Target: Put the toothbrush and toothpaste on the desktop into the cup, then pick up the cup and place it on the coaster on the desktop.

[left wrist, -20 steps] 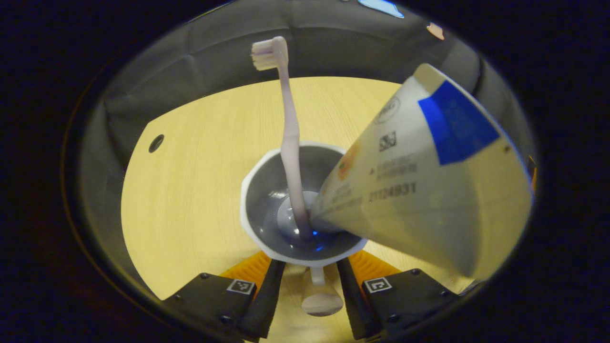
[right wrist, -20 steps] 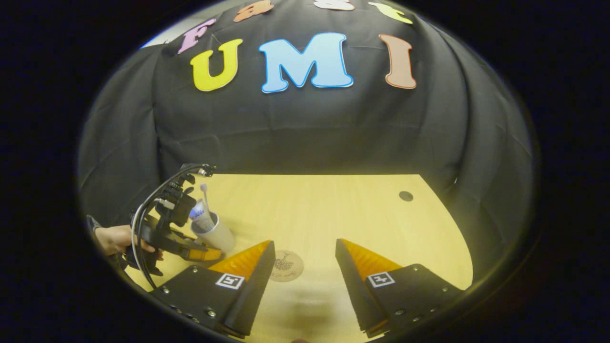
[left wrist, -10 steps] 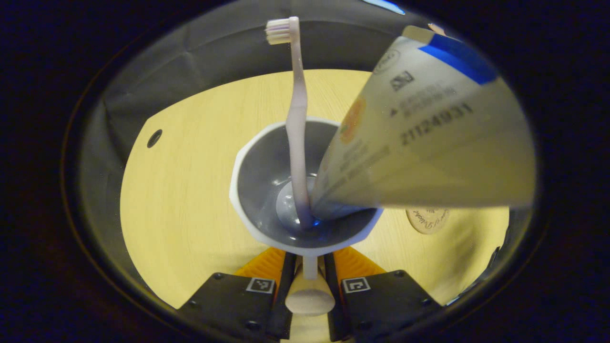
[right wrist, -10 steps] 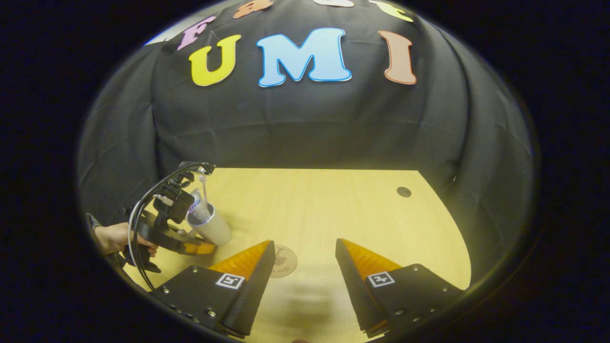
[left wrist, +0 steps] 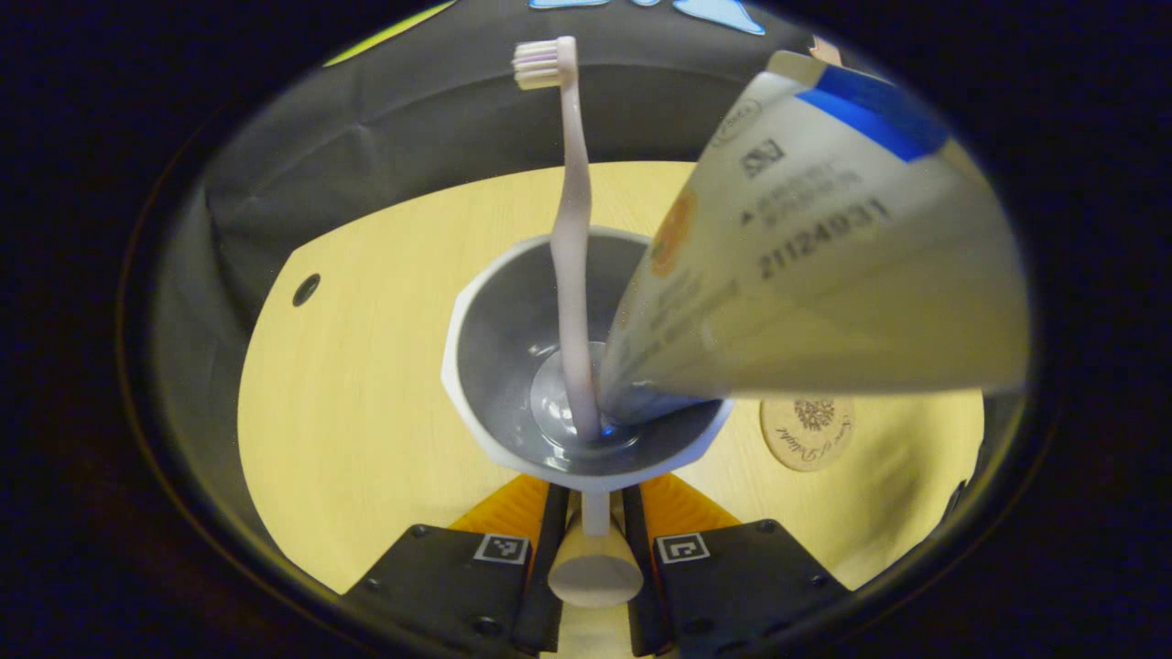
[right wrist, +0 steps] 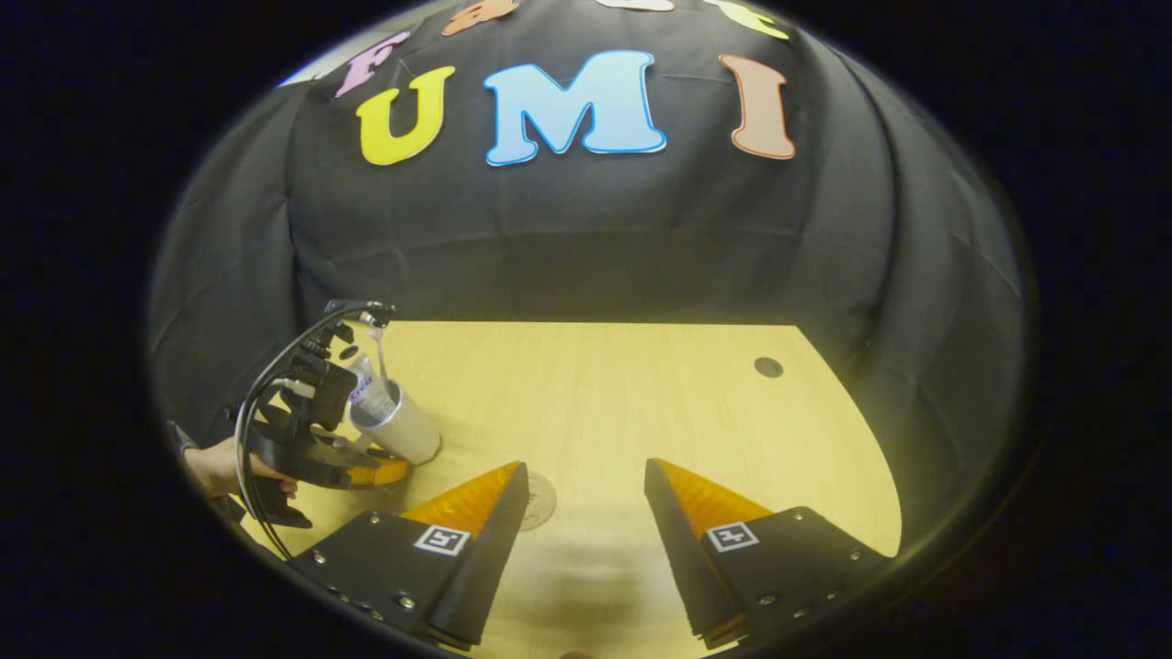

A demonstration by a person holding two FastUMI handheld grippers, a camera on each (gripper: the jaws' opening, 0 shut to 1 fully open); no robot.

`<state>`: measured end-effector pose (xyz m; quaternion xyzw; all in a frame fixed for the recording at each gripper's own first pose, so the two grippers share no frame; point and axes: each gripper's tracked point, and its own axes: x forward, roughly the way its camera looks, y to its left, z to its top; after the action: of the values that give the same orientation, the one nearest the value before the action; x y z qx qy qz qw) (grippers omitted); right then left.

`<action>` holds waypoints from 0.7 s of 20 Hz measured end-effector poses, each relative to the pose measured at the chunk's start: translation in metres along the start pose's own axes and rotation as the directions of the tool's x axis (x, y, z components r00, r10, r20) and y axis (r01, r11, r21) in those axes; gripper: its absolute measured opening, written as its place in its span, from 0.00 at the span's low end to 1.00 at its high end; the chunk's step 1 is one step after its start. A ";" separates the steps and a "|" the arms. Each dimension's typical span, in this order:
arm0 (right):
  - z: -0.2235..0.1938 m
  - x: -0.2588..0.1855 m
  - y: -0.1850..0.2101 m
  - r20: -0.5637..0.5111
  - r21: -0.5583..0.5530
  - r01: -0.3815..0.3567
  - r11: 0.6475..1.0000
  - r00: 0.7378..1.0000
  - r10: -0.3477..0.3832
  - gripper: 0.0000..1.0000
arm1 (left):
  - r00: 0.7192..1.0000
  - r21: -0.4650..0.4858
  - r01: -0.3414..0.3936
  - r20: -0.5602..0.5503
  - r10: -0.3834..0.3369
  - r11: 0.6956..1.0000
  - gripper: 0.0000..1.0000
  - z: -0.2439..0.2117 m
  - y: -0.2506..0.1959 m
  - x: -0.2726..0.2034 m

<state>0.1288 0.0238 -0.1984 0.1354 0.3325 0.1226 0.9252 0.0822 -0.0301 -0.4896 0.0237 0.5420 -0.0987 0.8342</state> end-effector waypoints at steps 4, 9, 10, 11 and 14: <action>0.001 0.002 -0.005 0.002 0.007 -0.008 1.000 1.000 0.008 0.78 | 0.998 0.056 0.055 0.024 -0.056 0.997 0.36 0.012 -0.039 -0.011; 0.003 -0.001 -0.019 0.013 0.017 0.001 1.000 1.000 -0.001 0.78 | 0.990 0.104 0.140 0.017 -0.143 0.985 0.36 0.016 -0.098 -0.016; 0.003 -0.001 -0.023 0.013 0.023 0.004 1.000 1.000 -0.004 0.78 | 0.988 0.110 0.153 0.014 -0.155 0.982 0.36 0.016 -0.110 -0.016; 0.002 -0.002 -0.026 0.013 0.032 0.006 0.999 1.000 -0.007 0.78 | 0.986 0.118 0.163 0.010 -0.166 0.980 0.36 0.016 -0.119 -0.016; -0.001 -0.005 -0.035 0.011 0.053 0.014 0.998 1.000 -0.015 0.77 | 0.984 0.136 0.176 -0.004 -0.177 0.975 0.36 0.016 -0.138 -0.007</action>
<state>0.1295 -0.0101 -0.2080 0.1580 0.3315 0.1062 0.9240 0.0673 -0.1667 -0.4675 0.0316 0.5305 -0.2092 0.8209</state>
